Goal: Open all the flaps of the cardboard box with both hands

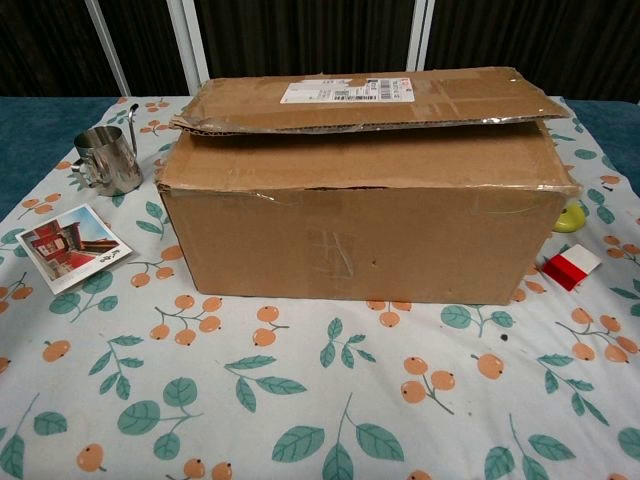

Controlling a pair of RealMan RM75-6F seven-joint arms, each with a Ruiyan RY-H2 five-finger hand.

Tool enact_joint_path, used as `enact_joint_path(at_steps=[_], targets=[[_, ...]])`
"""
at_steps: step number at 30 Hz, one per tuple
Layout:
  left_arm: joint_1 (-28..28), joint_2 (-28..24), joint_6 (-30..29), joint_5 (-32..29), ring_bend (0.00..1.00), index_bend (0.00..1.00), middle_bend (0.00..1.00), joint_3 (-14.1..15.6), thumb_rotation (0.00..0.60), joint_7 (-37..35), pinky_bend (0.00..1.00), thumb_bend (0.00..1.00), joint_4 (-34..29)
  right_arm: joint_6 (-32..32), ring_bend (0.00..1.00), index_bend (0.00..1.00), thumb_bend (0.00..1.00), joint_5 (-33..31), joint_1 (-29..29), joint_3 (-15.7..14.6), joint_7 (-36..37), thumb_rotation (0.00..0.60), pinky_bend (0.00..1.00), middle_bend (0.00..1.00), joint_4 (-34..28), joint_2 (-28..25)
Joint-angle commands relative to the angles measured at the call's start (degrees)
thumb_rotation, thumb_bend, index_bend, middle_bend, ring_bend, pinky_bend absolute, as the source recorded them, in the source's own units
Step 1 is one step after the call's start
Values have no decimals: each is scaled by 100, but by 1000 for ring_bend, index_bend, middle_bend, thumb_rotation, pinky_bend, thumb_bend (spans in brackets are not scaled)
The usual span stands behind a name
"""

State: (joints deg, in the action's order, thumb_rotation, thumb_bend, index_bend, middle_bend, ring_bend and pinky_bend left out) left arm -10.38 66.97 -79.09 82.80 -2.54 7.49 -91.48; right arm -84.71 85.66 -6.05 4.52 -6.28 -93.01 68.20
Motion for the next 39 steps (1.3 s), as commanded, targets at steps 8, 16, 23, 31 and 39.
enact_joint_path(at_steps=[8,16,23,31,39], targets=[[5,-4,-6,-17,0,0,0,-6,600,15,0,148,11,31,0,0,290,-11,-18,5,-8,600,225,0,19,17],[8,18,-11,-2,0,0,0,2,600,12,0,147,4,12,0,0,291,-61,-9,32,4,600,225,0,12,48],[-44,57,-29,-53,0,0,0,-97,600,82,0,147,-78,64,0,0,290,-232,-22,104,34,600,225,0,49,111],[-289,-81,-7,-64,0,0,0,-379,600,432,0,151,-852,151,0,0,295,-400,-38,163,143,600,225,0,27,147],[-1299,115,896,-791,0,0,0,-1020,600,1725,0,230,-1901,262,0,0,301,-646,-52,251,286,600,225,0,-37,150]])
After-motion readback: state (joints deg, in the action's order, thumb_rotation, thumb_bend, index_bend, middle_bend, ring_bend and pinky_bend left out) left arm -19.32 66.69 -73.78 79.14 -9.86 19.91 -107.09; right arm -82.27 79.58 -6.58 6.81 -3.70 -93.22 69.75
